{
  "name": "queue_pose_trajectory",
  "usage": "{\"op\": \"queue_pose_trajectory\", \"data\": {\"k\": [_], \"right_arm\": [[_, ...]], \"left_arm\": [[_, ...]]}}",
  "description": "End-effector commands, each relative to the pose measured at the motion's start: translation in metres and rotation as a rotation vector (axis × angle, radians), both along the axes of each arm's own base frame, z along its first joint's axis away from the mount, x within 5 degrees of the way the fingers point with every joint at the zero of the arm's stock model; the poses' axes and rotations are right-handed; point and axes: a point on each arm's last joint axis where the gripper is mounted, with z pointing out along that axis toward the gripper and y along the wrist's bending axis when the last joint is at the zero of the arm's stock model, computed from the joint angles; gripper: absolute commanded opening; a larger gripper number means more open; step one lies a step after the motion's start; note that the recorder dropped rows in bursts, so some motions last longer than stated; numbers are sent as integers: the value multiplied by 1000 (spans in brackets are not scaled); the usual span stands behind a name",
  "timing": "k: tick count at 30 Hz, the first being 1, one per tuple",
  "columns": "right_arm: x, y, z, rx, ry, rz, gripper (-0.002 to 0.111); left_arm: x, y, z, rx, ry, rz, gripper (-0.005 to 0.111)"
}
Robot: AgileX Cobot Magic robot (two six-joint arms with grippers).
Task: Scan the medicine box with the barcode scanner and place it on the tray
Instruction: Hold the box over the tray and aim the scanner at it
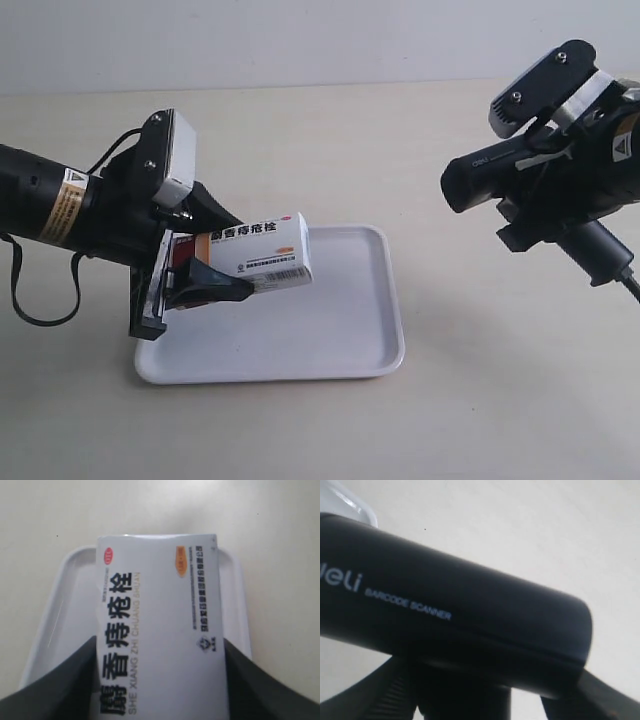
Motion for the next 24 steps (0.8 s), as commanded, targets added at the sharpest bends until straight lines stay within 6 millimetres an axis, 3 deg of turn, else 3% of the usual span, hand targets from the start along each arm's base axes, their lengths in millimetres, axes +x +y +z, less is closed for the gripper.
{"op": "queue_pose_trajectory", "data": {"k": [1,6,16,24], "right_arm": [[7,4,-10,-7,31,-9,0],[10,6,-23,-14,67,-18,0],[-10,-7,17,-1,22,-55,0],[-13,-6,14,51,78,-108,0]], "left_arm": [[-3,-2,2,-33,18,-24,0],[-3,-2,2,-36,19,-24,0],[-3,-2,-2,-38,40,-31,0],[3,-4,-22,-21,82,-43,0]]}}
